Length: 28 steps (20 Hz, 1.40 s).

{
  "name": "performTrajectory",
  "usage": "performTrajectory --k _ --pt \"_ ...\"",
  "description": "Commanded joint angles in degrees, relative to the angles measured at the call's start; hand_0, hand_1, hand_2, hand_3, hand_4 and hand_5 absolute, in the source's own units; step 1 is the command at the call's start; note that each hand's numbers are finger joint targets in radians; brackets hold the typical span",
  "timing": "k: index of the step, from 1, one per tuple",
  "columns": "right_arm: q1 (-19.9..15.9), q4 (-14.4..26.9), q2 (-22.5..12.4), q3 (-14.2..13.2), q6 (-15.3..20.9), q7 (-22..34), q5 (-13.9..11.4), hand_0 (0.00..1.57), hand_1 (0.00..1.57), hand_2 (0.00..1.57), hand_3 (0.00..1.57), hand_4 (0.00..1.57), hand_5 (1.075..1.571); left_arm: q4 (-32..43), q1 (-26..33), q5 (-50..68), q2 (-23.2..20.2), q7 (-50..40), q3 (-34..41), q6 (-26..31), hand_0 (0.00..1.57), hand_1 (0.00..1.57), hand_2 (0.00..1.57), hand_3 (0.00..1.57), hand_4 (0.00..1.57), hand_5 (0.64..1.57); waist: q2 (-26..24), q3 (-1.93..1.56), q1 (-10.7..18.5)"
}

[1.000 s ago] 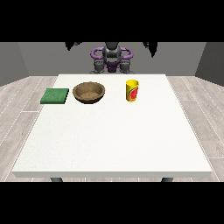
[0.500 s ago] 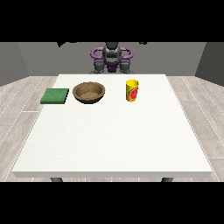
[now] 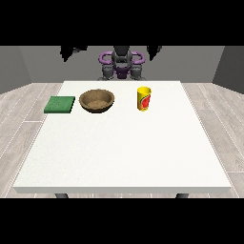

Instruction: Pick the cup and pour the ball into the bowl, then pick the bowl and place it on the pad

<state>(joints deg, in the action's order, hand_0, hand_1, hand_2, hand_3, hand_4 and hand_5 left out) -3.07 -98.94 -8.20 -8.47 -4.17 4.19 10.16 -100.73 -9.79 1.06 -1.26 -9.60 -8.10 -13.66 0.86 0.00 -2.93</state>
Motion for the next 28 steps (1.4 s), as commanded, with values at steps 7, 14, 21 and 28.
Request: performTrajectory --k 7,14,21,28 --pt "-9.5 6.5 -2.7 -3.6 -0.3 -6.0 -0.5 0.0 0.0 0.0 0.0 0.16 1.571 14.3 -9.4 0.7 -4.4 14.9 8.7 4.8 0.0 0.0 0.0 0.0 0.0 1.468 9.8 0.01 0.4" --pt "-12.0 7.1 -2.9 -3.5 -1.3 -10.2 -0.6 0.0 0.0 0.0 0.0 0.2 1.571 29.1 -13.4 1.5 -3.9 30.7 14.4 4.7 0.0 0.0 0.0 0.0 0.0 1.469 16.0 0.03 -3.0" --pt "-13.1 6.7 -4.5 -2.9 -1.7 -3.5 0.5 0.0 0.0 0.0 0.0 0.21 1.571 44.7 -16.9 0.9 -1.7 37.3 16.1 2.7 0.0 0.0 0.0 0.0 0.0 1.457 11.3 0.03 -4.1" --pt "-14.9 8.3 -11.6 -9.0 -8.9 -4.9 6.9 0.0 0.0 0.0 0.0 0.09 1.571 53.2 -19.5 3.8 -3.9 46.5 20.9 5.0 0.0 0.0 0.0 0.0 0.0 1.464 15.7 0.06 -7.8"
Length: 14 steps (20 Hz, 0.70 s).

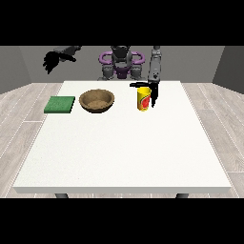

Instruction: Pick the cup and pour the ball into the bowl, then pick the bowl and place it on the pad

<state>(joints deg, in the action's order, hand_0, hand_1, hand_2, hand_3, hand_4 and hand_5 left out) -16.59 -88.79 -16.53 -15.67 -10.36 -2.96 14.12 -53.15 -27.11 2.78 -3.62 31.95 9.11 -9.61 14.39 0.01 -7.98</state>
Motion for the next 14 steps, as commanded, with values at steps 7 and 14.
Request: performTrajectory --k 7,14 --pt "-2.3 2.4 -7.0 -5.6 -5.1 3.3 6.4 0.0 0.0 0.0 0.19 0.0 1.571 9.3 -1.4 -8.4 -1.7 5.1 0.7 -15.1 1.3 1.3 1.57 1.57 1.13 1.552 0.4 -0.01 -3.4" --pt "-1.2 7.4 -4.4 -2.2 -4.1 7.4 5.0 0.0 0.0 0.0 0.23 0.16 1.569 8.8 -6.5 -25.5 -0.9 -11.5 -11.5 -28.2 1.28 1.28 1.57 1.57 1.19 1.542 -13.3 -0.29 -2.8"
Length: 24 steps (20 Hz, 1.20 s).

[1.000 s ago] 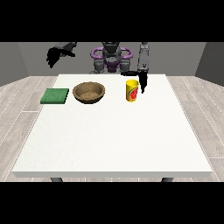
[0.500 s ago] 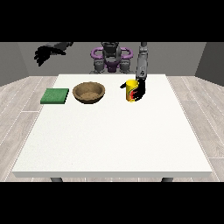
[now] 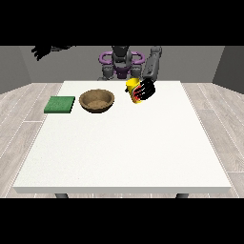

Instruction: Pick the cup and pour the ball into the bowl, then pick the bowl and place it on the pad

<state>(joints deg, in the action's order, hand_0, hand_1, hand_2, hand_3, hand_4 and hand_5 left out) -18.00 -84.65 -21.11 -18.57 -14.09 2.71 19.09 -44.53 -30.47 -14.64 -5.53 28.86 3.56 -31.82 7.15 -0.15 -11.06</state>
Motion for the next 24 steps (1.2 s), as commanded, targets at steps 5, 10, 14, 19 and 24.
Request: performTrajectory --k 5,10,14,19,24 --pt "-2.1 8.6 -1.3 -0.3 -0.6 4.2 0.7 0.0 0.0 0.0 0.24 0.27 1.568 4.6 -10.8 -22.0 5.4 -23.8 -16.3 -11.0 1.32 1.32 1.57 1.57 1.14 1.551 -10.3 -0.18 2.1" --pt "-1.6 13.5 -1.8 -2.5 -0.6 0.9 0.4 0.0 0.0 0.0 0.05 0.37 1.569 7.7 -15.7 -30.8 5.5 -36.6 -24.5 -8.8 1.33 1.33 1.57 1.57 1.15 1.552 -11.1 0.03 4.2" --pt "0.0 14.4 0.3 0.0 -1.9 -0.4 -0.7 0.0 0.0 0.0 0.0 0.42 1.569 9.3 -15.0 -36.9 5.5 -45.8 -32.6 -7.9 1.31 1.31 1.57 1.57 1.14 1.556 -13.6 0.04 3.3" --pt "0.7 15.5 -1.5 -2.2 -2.4 0.0 0.7 0.0 0.0 0.0 0.17 0.43 1.57 13.4 -18.5 -44.9 5.5 -50.3 -36.2 -0.7 0.91 0.91 1.57 1.5 1.04 1.571 -15.1 0.08 5.0" --pt "1.4 17.6 -2.6 -3.2 -3.3 -0.8 0.8 0.0 0.0 0.0 0.24 0.45 1.57 11.9 -21.2 -50.4 5.5 -57.1 -39.6 5.3 0.0 0.0 1.57 1.43 0.87 1.559 -15.8 0.11 6.2"
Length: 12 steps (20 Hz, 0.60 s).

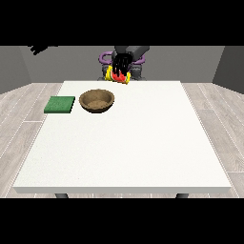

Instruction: Pick the cup and pour the ball into the bowl, then pick the bowl and place it on the pad

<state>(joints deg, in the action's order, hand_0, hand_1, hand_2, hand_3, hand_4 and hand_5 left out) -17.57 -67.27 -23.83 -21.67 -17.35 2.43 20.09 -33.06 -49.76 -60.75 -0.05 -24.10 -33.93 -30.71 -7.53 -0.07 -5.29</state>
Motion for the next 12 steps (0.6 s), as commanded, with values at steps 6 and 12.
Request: performTrajectory --k 6,12 --pt "1.4 2.9 -1.1 -1.7 -1.3 -3.1 0.3 0.0 0.0 0.0 0.41 0.43 1.571 -1.0 -3.4 -11.3 -0.2 -7.3 -3.1 6.6 0.5 0.5 1.57 1.48 0.54 1.527 1.9 0.04 3.3" --pt "0.7 2.2 1.1 0.2 0.8 -2.3 -0.7 0.0 0.0 0.0 0.38 0.44 1.57 -5.1 -1.9 -14.2 0.0 -5.7 -6.0 13.4 0.0 0.0 0.64 1.5 0.5 1.545 1.7 0.05 1.9"
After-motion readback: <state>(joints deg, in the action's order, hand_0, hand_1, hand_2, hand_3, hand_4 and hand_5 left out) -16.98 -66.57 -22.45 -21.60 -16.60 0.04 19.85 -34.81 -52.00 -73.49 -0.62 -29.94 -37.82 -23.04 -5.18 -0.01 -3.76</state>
